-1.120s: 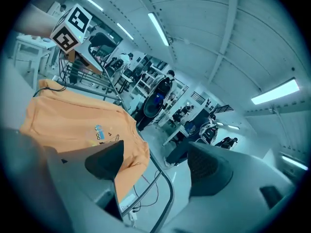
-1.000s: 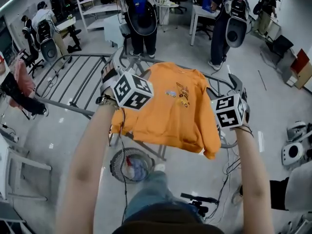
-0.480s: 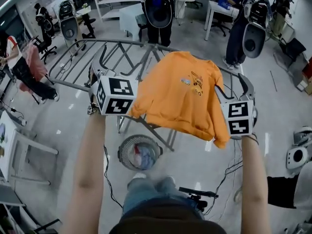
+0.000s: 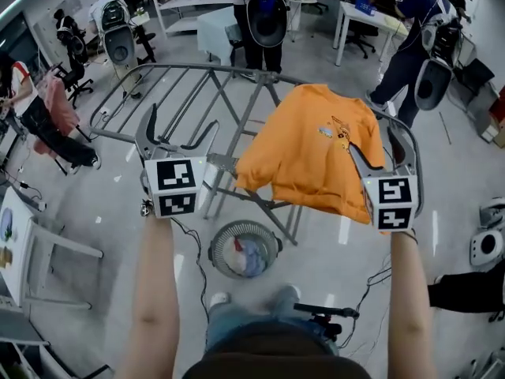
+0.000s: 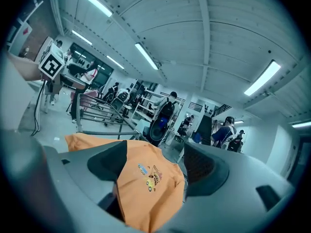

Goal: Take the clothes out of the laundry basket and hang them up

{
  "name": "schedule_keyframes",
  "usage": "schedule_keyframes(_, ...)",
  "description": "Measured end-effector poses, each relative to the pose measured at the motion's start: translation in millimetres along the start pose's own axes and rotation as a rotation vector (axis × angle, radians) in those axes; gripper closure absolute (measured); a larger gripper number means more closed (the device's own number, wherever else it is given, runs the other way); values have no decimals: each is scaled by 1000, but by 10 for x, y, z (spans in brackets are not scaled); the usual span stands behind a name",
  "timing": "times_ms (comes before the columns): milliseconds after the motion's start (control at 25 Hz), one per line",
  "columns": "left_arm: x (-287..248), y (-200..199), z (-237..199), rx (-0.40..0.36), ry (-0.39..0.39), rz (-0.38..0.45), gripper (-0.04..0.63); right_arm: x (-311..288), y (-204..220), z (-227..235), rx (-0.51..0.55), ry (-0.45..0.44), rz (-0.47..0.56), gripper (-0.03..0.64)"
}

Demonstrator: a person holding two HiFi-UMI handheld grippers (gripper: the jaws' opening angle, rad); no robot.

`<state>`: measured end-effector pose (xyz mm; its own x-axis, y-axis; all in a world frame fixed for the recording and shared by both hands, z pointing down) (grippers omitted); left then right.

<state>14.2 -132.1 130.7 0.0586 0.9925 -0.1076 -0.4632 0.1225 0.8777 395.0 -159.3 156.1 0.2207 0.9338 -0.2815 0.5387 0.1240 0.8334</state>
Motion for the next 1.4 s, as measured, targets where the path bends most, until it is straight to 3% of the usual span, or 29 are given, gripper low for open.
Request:
schedule_keyframes(520,190,791,-1248,69,135,63,74,353,-646,-1427,-137,68,-20,290)
schedule_keyframes(800,205,1288,-1631,56,222,59,74,413,-806,-2206,-192,73,-51,289)
schedule_keyframes(1040,225,1738,-1630,77,262,10,73,347,-621,-2731,-185,4,-133,288)
schedule_keyframes(1400,293,2573,-1129,127,333,-176,72,115,89,-3387,-215,-160,-285,290)
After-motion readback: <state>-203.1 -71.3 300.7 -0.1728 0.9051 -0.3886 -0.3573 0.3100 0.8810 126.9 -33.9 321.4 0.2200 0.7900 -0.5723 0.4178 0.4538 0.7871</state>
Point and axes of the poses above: the fingertips, and each gripper's own axes: x backward along the fingers, z to its right, y out of its underside, the point moved 9 cm from there along x, backward along the fingers, and after that the axes turned 8 degrees about -z, right-handed, at the moved point
